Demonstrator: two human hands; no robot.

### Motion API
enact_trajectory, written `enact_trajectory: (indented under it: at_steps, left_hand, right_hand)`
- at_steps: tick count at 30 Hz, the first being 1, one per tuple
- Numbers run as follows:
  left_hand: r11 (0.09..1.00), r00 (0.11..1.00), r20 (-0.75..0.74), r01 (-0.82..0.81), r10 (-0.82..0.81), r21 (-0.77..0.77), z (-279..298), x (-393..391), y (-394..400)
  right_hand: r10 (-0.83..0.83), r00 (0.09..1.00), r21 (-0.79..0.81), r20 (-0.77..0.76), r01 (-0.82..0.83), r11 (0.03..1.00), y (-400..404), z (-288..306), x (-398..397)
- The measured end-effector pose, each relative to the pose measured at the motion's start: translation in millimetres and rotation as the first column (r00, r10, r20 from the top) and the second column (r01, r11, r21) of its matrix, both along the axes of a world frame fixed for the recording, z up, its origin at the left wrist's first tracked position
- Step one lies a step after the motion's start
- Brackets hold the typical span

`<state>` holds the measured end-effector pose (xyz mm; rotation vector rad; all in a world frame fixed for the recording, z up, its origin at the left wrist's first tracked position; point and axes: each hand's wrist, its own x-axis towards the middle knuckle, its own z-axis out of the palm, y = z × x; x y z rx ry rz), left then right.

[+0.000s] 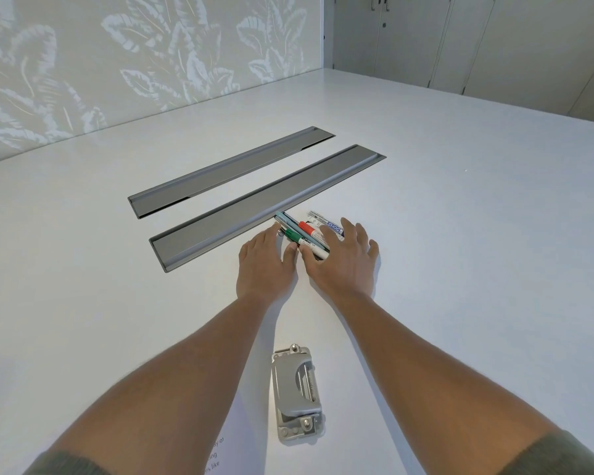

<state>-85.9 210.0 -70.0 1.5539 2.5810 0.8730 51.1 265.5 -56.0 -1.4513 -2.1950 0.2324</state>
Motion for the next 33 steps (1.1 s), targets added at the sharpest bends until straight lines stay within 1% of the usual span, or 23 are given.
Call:
enact_trajectory:
  at_steps: [4, 10, 16, 23, 27, 30, 31, 33]
  left_hand:
    - [0.999, 1.0, 0.004, 0.0, 0.0, 0.033, 1, 2, -2]
    - [0.998, 0.999, 0.049, -0.023, 0.019, 0.066, -4, -1, 1]
    - [0.982, 0.96, 0.265, -0.131, 0.092, 0.135, -7, -2, -6]
    - [0.964, 0.902, 0.416, -0.206, 0.12, 0.168, 5, 8, -31]
    - [0.968, 0.825, 0.556, -0.209, 0.099, 0.136, 21, 13, -50]
    - [0.98, 0.763, 0.642, -0.176, 0.074, 0.096, 35, 16, -68]
    - [0.985, 0.756, 0.651, -0.155, 0.069, 0.076, 39, 19, -74]
    - [0.995, 0.773, 0.632, -0.096, 0.064, 0.017, 45, 24, -87]
  right_hand:
    - [0.0, 1.0, 0.004, 0.007, 0.0, 1.0, 0, -1, 0]
    - [0.002, 1.0, 0.027, -0.025, -0.001, 1.0, -1, -2, 0]
    - [-0.007, 0.997, 0.083, -0.081, 0.013, 0.996, -8, -1, 3]
    - [-0.02, 0.987, 0.125, -0.162, 0.04, 0.991, -32, 1, 16]
    - [-0.014, 0.976, 0.139, -0.217, 0.045, 0.989, -52, 2, 28]
    - [0.016, 0.972, 0.107, -0.234, 0.009, 0.994, -65, 5, 38]
    - [0.029, 0.969, 0.091, -0.246, -0.007, 0.996, -68, 6, 41]
    - [0.044, 0.965, 0.062, -0.259, -0.029, 0.998, -76, 12, 46]
